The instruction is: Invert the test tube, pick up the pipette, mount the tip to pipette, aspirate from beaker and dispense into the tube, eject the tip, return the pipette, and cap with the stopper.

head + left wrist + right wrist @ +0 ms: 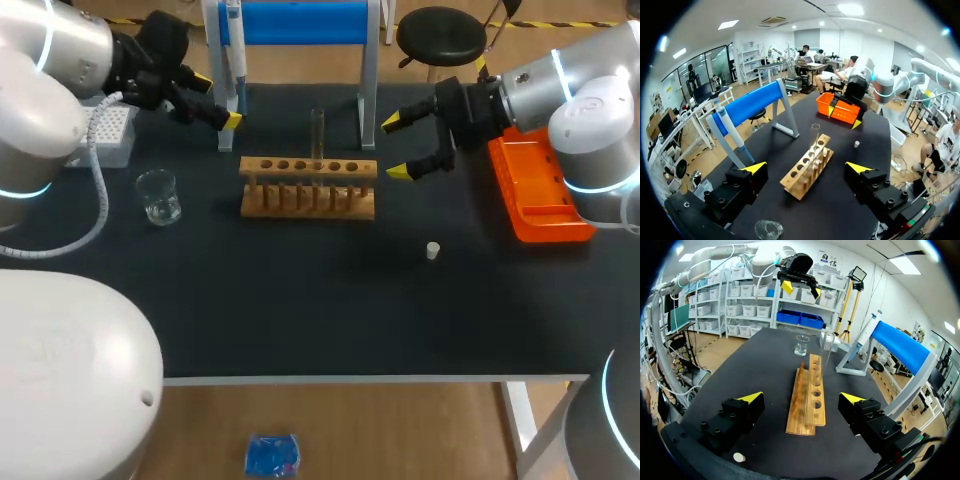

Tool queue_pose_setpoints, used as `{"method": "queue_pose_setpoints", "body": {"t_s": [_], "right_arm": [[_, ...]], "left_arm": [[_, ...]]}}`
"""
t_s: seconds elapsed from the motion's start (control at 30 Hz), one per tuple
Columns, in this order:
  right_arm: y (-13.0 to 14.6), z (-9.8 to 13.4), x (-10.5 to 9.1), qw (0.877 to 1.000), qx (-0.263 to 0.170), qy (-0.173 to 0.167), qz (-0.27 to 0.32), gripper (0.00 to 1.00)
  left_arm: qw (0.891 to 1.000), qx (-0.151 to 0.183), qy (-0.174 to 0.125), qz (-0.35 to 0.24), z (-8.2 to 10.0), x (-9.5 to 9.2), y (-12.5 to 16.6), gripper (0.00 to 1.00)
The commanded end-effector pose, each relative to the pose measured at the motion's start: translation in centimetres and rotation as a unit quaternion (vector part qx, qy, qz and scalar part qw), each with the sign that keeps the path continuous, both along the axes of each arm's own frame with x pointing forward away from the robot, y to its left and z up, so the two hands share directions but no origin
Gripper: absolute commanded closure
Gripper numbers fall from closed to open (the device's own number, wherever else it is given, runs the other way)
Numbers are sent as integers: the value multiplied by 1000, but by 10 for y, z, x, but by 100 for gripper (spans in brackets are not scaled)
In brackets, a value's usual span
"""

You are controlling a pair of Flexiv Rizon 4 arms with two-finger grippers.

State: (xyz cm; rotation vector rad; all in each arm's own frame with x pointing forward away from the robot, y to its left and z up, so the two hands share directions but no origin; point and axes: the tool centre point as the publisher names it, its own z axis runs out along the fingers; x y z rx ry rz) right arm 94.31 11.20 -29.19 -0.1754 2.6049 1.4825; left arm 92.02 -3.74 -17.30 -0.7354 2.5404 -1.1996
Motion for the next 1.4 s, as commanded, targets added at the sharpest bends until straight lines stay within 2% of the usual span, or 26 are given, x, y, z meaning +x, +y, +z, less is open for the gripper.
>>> {"method": "queue_pose_setpoints", "body": {"t_s": [0.03,0.13,0.17,0.3,0.47,0.6,1.0,1.27,1.4], "right_arm": [[0,0,-1,1000,-1,0,0,0],[0,0,-1,1000,-1,0,0,0],[0,0,-1,1000,-1,0,0,0],[0,0,-1,1000,-1,0,0,0],[0,0,-1,1000,-1,0,0,0],[0,0,-1,1000,-1,0,0,0],[0,0,-1,1000,-1,0,0,0],[0,0,-1,1000,-1,0,0,0],[0,0,-1,1000,-1,0,0,0]], "left_arm": [[999,6,4,31,-13,12,21,0],[998,14,-9,63,-28,31,59,0],[997,10,-14,69,-30,37,73,0],[993,30,-40,103,-39,64,122,0],[988,33,-43,144,-48,91,168,0],[985,34,-37,167,-57,105,194,0],[966,31,-8,257,-92,114,256,0],[959,20,-6,283,-103,114,264,0],[952,39,-17,304,-98,112,258,0]]}}
